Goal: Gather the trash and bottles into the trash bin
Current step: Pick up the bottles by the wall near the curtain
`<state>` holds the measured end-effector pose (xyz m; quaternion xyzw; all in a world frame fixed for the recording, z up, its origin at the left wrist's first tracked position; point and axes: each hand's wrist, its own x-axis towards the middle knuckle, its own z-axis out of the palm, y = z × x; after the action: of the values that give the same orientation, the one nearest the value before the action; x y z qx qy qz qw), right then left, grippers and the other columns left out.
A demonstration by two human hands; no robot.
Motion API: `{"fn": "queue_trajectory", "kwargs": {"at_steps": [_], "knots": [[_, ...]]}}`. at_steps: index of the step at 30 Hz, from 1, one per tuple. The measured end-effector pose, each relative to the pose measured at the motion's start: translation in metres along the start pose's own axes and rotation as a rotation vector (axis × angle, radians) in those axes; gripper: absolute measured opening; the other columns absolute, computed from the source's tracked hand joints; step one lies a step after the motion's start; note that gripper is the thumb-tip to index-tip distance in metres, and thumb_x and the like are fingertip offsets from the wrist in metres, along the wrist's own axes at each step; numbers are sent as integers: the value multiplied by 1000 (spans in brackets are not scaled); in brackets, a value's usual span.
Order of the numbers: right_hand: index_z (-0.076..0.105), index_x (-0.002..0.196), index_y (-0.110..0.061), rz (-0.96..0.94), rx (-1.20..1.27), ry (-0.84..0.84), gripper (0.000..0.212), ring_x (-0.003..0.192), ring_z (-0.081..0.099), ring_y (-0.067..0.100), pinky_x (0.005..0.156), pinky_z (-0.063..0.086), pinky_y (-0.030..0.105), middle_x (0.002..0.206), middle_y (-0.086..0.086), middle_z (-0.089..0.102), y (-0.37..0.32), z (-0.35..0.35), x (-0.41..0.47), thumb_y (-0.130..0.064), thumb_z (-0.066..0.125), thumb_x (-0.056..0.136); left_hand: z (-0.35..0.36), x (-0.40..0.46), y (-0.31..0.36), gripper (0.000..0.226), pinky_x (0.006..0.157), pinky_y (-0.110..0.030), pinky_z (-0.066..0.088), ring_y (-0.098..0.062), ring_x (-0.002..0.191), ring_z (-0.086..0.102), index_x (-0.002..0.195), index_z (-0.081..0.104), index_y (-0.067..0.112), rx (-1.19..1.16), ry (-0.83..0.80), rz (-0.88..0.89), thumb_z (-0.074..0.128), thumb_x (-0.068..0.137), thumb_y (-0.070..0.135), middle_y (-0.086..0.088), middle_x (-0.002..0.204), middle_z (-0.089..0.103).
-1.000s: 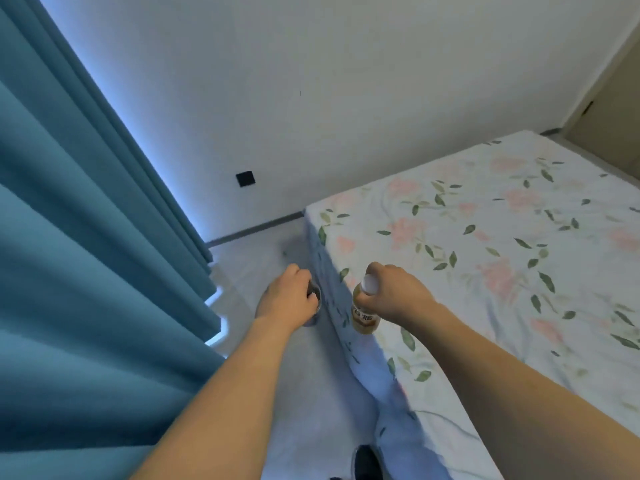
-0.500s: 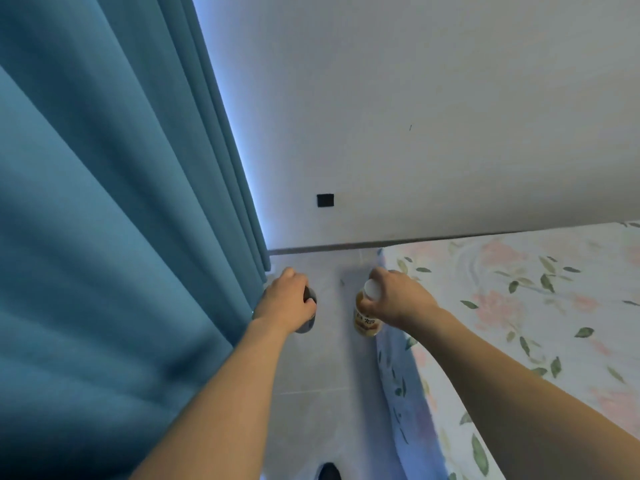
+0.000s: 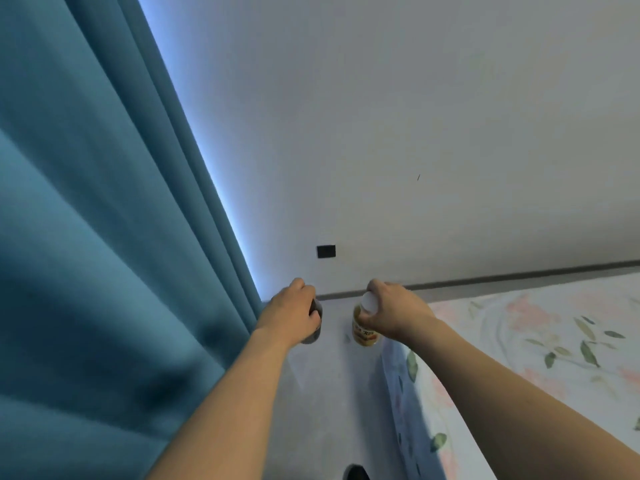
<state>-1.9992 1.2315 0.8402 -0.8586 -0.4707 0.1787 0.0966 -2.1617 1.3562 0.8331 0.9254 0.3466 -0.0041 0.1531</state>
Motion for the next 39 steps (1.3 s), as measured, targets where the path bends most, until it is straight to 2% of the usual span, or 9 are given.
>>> {"fn": "queue_trajectory", "kwargs": {"at_steps": [7,15,27,32,35,39], "knots": [[49,115,-19,52,21,35,41,99,57,30,82,49,36,110,6,54,0,-35,105,-40,56,81,-28,115,-10,23,75,-32,50,-19,85,52,108,57,13,14,-19,121,52,91,29,0,111,48],[46,114,-17,241,78,108,41,99,57,32,82,48,37,109,8,54,28,-74,197,-40,54,81,-42,259,-13,26,76,-38,52,-23,87,56,108,58,11,72,-66,287,52,89,28,-3,109,50],[47,104,-18,524,13,196,32,84,57,28,67,48,33,96,4,56,151,-141,289,-40,50,80,-32,440,104,28,74,-31,48,-19,89,56,114,58,14,-10,-162,530,54,91,29,1,112,49],[46,105,-18,640,-1,229,33,81,58,26,64,46,32,95,3,55,191,-166,334,-42,50,82,-30,518,141,26,76,-33,51,-19,88,56,111,58,14,4,-194,643,53,90,28,1,110,50],[48,106,-18,736,71,255,34,84,58,24,68,50,34,95,1,52,210,-175,353,-42,51,82,-22,560,164,25,72,-32,47,-20,87,55,109,58,14,51,-228,742,52,90,28,0,110,49],[51,107,-14,860,182,310,37,92,57,27,74,48,34,108,3,46,245,-188,355,-42,55,83,-7,603,212,24,71,-33,48,-20,87,55,108,58,13,114,-249,872,52,91,29,0,110,50]]}}
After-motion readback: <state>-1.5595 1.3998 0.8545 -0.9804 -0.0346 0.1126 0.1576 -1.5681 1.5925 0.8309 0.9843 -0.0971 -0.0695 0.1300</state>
